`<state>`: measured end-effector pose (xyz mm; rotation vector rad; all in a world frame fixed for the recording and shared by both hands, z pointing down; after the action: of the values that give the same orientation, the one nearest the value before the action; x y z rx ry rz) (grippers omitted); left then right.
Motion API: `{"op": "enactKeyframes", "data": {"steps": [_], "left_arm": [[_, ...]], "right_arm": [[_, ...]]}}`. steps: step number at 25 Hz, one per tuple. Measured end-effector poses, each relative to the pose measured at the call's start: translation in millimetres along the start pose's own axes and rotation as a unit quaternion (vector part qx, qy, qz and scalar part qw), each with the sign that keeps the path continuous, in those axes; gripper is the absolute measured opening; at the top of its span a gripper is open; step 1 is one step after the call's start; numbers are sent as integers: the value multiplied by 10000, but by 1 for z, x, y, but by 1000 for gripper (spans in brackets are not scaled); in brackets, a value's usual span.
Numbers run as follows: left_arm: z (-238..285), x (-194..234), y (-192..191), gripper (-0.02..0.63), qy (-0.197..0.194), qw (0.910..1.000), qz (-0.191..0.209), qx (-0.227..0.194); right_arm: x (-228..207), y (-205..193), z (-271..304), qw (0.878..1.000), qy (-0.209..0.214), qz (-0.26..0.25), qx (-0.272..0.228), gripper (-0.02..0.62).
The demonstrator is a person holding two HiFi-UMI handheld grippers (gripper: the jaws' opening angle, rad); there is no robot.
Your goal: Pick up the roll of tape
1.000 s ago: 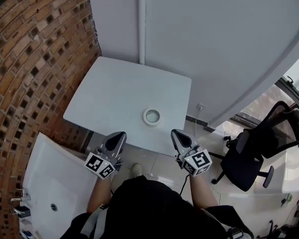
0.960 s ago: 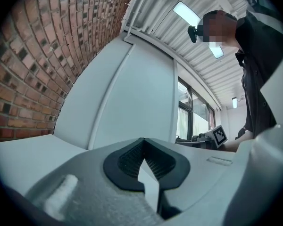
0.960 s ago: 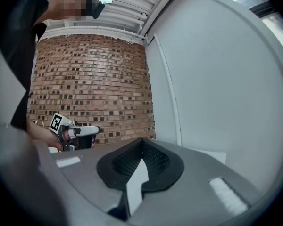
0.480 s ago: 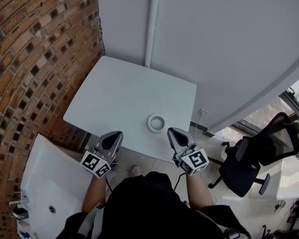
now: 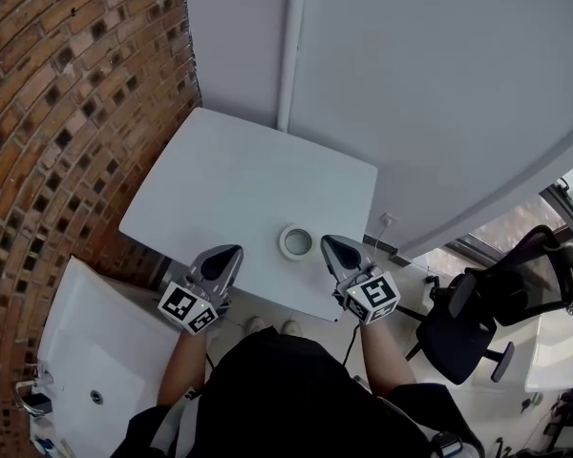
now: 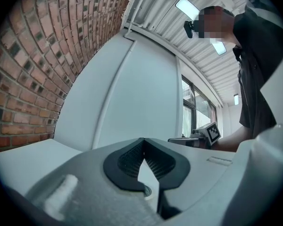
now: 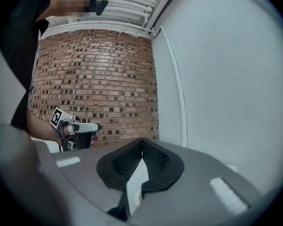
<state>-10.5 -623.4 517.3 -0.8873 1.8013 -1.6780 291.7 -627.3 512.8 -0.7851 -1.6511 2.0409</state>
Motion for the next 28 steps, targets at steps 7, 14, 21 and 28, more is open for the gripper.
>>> {"op": "enactKeyframes", "data": {"steps": [7,14,21,28], "left_arm": [[20,5,-15,2,86,9997,-84,206],[25,-1,-53,3,257,9977,-212,594],[17,-1,-67,2,553,9948,-367,778],[-10,7,-71,3,1068,9901,-421,807]], "right_arm": [[-24,-21,29,9975,190,-240,639,34],[-29,-79,59,9768,598,-756,1915,132],[-27,-127,91,9260,1233,-1082,3401,196],[-15,-157,123,8441,1745,-2003,4658,233]]}}
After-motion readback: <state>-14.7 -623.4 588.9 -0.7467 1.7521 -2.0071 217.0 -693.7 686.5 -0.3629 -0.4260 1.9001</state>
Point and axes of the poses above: the fingertips, and each gripper's own axes: z forward along the fingers, x to its left, y out of its top, the point moved 9 cm from there along -z, backward along the fingers, and after that the axes turned 10 degrees about z, right-handed, at the moved point
